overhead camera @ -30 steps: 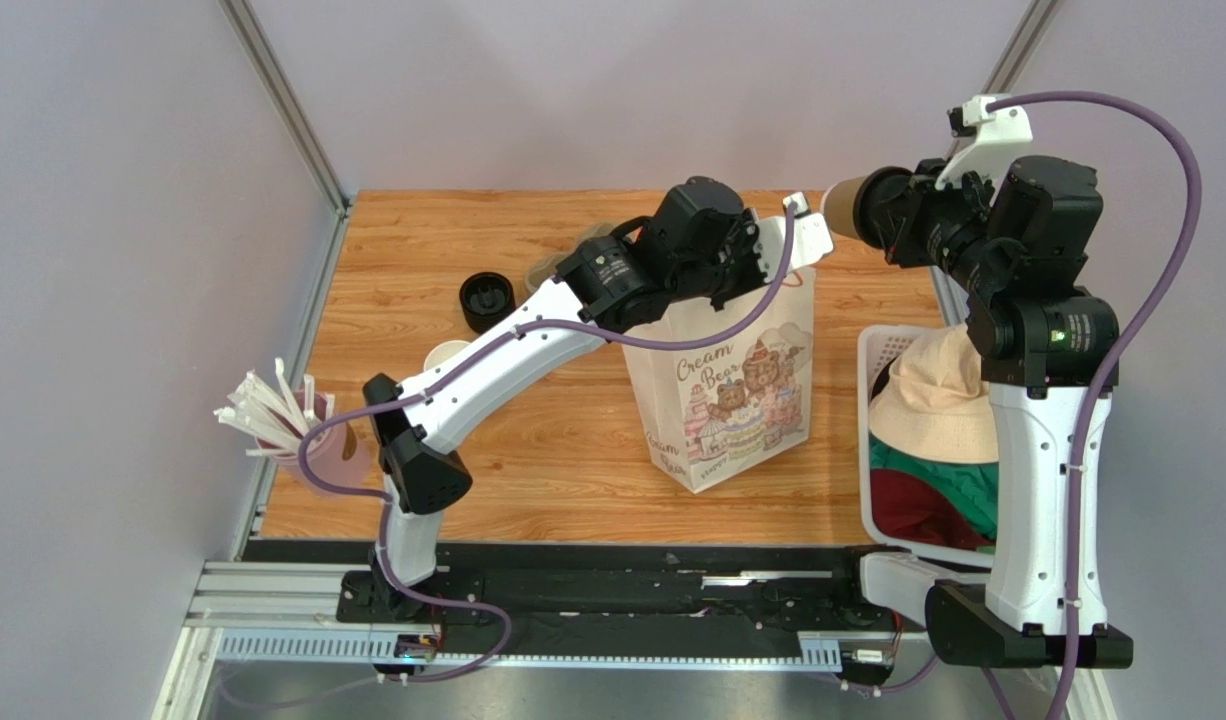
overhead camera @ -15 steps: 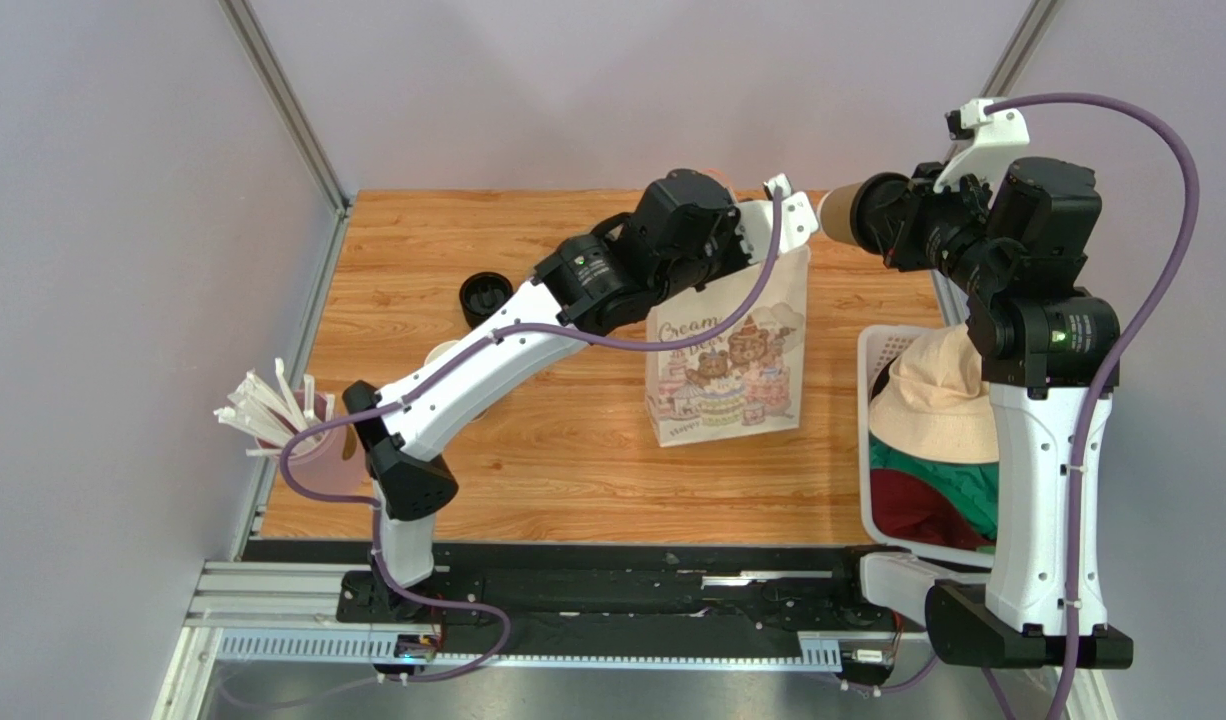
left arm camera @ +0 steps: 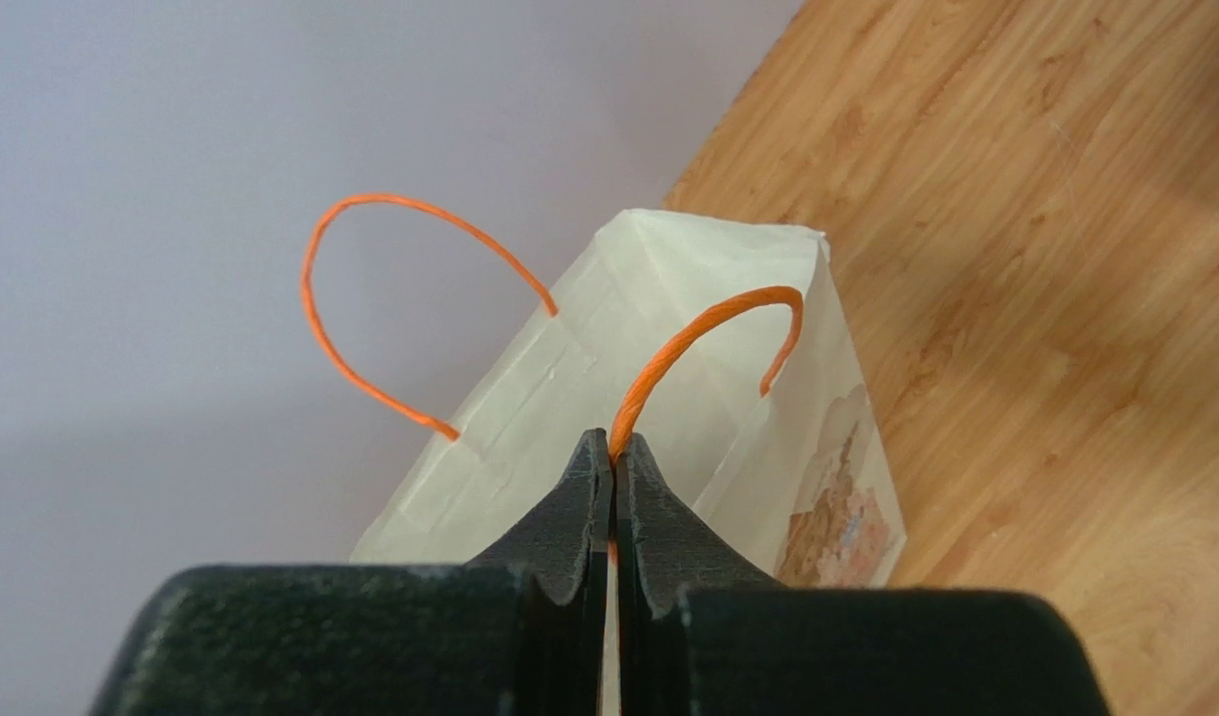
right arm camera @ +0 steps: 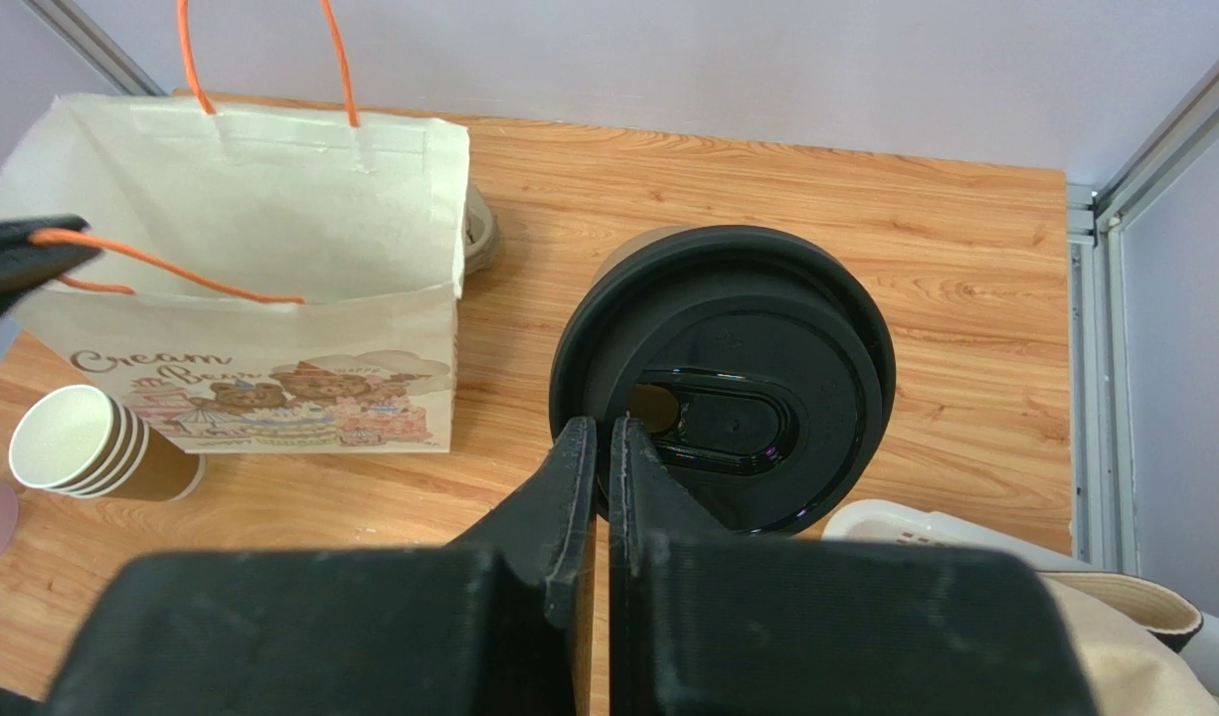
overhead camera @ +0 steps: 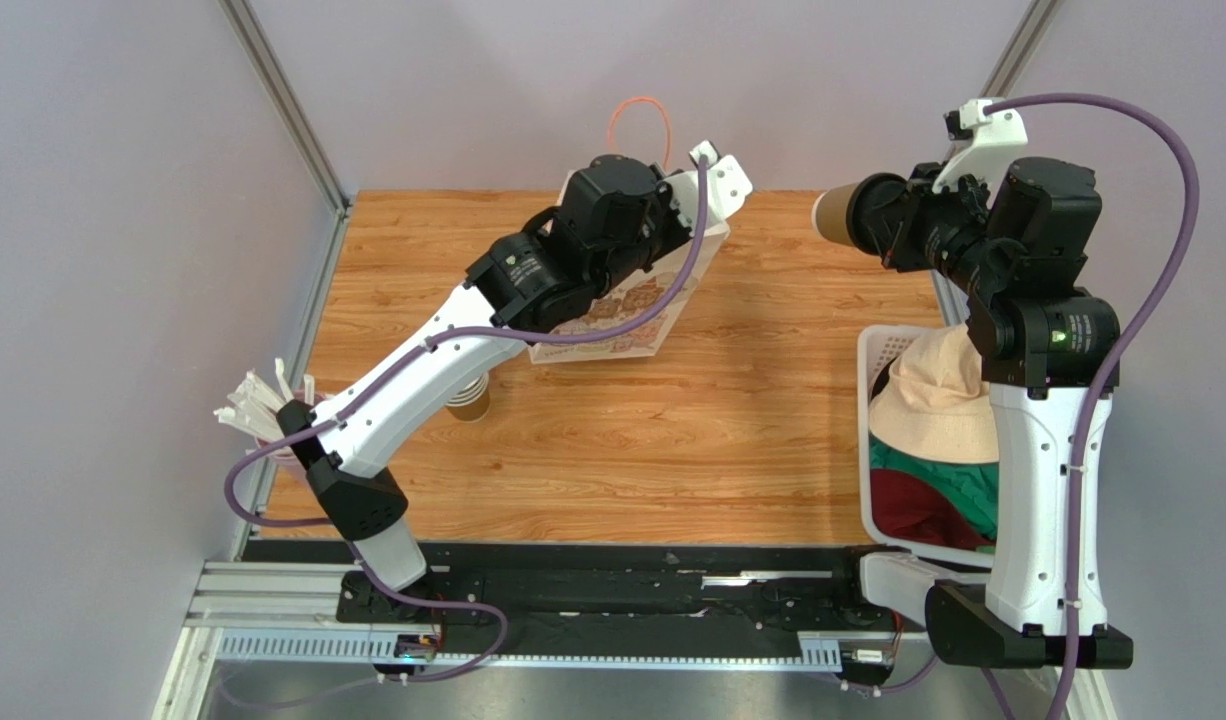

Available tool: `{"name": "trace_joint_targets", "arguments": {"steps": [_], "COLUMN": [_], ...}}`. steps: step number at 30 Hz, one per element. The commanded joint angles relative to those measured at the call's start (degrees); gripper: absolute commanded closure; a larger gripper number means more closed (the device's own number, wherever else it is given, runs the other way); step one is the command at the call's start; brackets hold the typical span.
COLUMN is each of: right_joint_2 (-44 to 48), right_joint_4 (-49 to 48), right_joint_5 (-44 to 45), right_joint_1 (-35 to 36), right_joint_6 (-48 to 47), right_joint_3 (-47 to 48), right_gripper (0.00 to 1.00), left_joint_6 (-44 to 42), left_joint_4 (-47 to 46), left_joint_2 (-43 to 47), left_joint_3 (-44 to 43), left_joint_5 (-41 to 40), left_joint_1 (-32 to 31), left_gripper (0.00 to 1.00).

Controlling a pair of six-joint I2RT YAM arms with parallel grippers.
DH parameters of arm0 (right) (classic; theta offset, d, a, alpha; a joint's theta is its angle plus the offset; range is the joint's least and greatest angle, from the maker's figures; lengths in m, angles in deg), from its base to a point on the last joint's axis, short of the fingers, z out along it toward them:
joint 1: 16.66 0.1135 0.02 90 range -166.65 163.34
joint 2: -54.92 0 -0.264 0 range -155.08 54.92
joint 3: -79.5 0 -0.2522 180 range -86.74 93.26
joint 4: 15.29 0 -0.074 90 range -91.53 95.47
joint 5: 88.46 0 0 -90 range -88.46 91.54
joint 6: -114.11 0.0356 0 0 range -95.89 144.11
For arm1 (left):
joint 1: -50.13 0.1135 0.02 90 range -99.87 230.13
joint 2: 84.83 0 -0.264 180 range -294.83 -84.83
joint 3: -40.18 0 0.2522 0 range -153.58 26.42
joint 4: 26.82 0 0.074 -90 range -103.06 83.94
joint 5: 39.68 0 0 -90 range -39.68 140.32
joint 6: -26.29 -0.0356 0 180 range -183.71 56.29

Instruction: Pack the takeout coffee

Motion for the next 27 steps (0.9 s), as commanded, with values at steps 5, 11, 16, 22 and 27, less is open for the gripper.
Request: {"name": "trace_joint_targets", "arguments": {"steps": [5,11,16,22,27], "right_joint_2": [0.4,0.9,-0.3,-3.2,-8.0], "right_joint_4": [-1.5,-1.7,-0.7,0.2,1.6], "right_joint_5": [-3.4,-3.4,-4.7,-7.4,-7.8], "right_joint_1": [-0.1,-0.1,-0.1,0.8,4.4], "right_joint_6": [0.0,-0.2,0.0,0.1,-1.2], "right_joint_3": [0.4,-0.6,0.9,4.4,11.4], "right_gripper": [1.0,1.0,1.0,1.0,1.0], "left_joint_6": [9.9,11.6,11.2,8.6,8.1], "left_joint_4": [5.0,7.7,9.1,9.7,10.2], "left_joint_2": [3.1,3.6,4.3,4.5,5.4], "left_joint_3": [8.4,7.1,3.3,-4.3,-8.9], "left_joint_5": [0.5,3.3,5.1,5.2,3.0], "left_joint_1": [-3.3,-4.2,-4.2,-4.2,-0.7], "left_gripper": [1.0,0.9,0.61,0.07,0.06]}}
